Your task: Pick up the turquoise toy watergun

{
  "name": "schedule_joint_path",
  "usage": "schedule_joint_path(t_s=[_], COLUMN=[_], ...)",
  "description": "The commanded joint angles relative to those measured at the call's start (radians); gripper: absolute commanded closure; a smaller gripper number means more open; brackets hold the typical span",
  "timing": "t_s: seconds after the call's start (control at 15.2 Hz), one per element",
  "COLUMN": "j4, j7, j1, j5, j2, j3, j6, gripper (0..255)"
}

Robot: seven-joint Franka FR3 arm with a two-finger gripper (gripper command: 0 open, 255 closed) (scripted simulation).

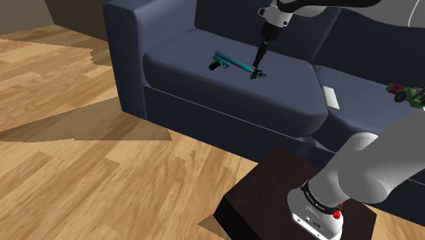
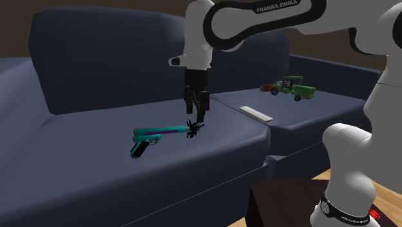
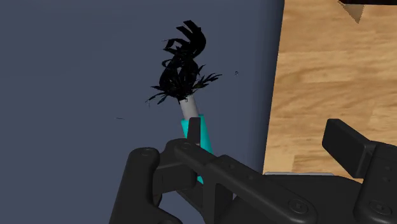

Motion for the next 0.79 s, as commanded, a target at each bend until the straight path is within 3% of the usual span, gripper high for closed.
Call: schedule_joint_path(t_s=[0.0, 0.26, 0.73], j4=[0.077, 0.246, 0.159], j7=[-0.103, -0.269, -0.28], j1=[0.008, 0.001, 0.001], j5=[0.038, 0.118, 0.123], j2=[0.086, 0.253, 0.258], j3=[-0.021, -0.035, -0.032], j6=[0.0, -0.027, 0.065], gripper=[0, 0, 0])
